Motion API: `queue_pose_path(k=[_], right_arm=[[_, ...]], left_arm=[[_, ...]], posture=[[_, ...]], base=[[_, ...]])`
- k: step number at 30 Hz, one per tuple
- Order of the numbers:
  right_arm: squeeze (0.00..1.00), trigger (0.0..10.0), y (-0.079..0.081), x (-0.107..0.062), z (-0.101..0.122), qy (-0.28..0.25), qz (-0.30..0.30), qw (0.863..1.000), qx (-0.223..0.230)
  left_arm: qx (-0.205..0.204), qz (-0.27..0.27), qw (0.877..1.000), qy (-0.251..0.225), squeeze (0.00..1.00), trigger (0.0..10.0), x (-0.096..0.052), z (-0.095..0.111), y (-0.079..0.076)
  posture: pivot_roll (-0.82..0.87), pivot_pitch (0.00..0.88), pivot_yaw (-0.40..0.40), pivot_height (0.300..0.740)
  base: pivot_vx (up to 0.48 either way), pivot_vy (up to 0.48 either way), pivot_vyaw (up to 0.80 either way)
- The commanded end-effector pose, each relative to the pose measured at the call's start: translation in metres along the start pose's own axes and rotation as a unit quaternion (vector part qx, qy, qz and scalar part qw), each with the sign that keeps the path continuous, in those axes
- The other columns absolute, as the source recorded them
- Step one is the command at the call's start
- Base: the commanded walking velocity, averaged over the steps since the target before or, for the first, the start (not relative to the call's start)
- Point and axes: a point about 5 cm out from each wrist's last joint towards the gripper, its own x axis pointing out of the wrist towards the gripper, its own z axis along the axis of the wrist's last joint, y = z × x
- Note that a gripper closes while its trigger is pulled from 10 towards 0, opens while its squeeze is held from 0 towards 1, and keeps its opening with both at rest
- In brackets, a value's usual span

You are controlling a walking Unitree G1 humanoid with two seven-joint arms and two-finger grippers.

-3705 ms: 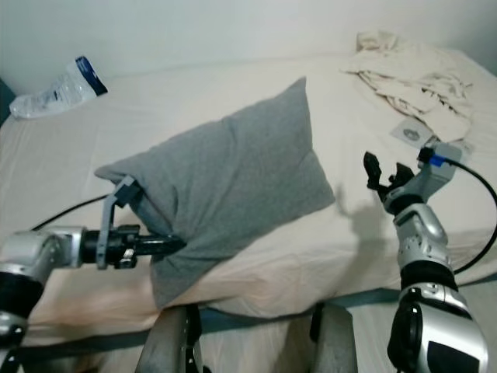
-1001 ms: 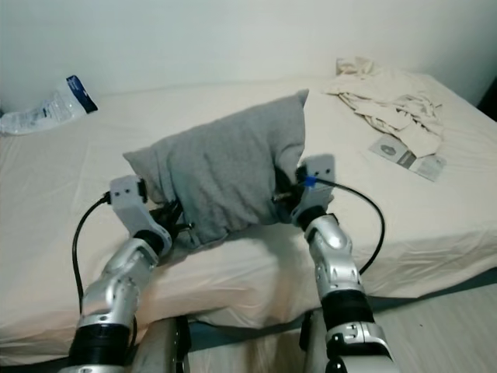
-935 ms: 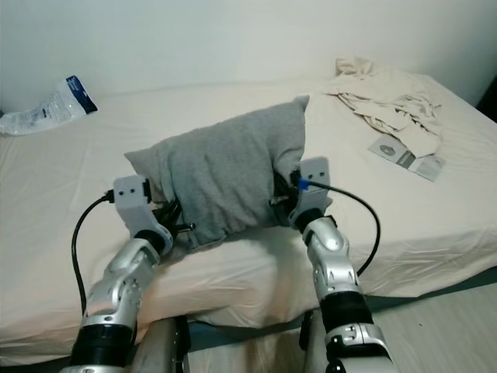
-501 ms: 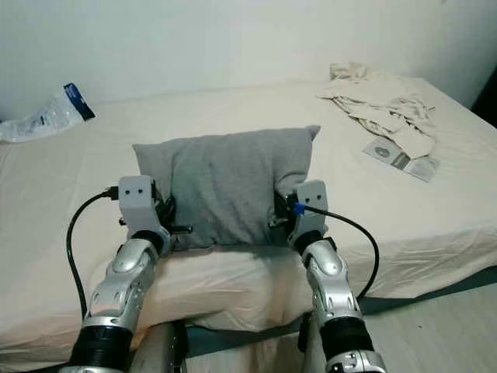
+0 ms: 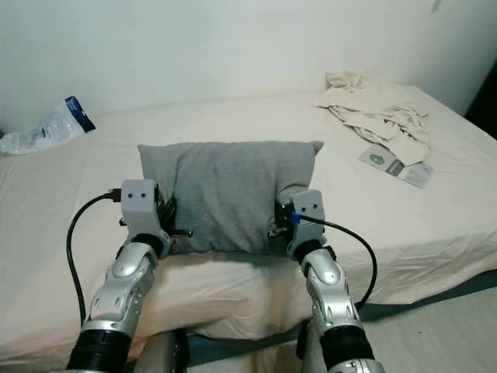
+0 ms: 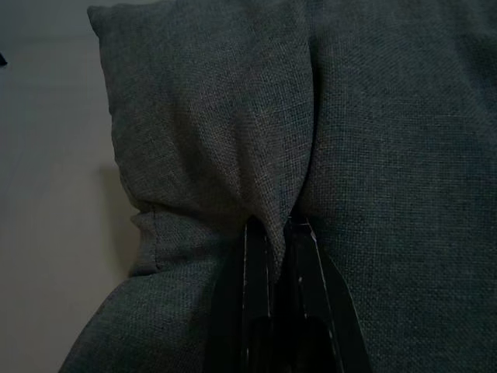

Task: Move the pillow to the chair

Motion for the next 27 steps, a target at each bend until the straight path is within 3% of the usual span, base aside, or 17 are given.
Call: queue_pose_path(k=[1, 27], right_arm=[[0.0, 10.0, 0.0177, 0.0049, 0.0051, -0.016, 0.041, 0.999, -0.012], [0.0, 10.0, 0.0149, 0.0076, 0.0089, -0.022, 0.043, 0.999, -0.009]], left_arm=[[0.003, -0.046, 0.999, -0.022, 0.0, 10.0, 0.0029, 0.008, -0.0193], [0.01, -0.028, 0.999, -0.027, 0.0, 10.0, 0.0042, 0.0091, -0.0101]], posture=[[0.07, 0.03, 0.008, 0.621], [0.07, 0.026, 0.004, 0.716]], base=[[0.0, 0.0, 0.0], [0.0, 0.0, 0.0]])
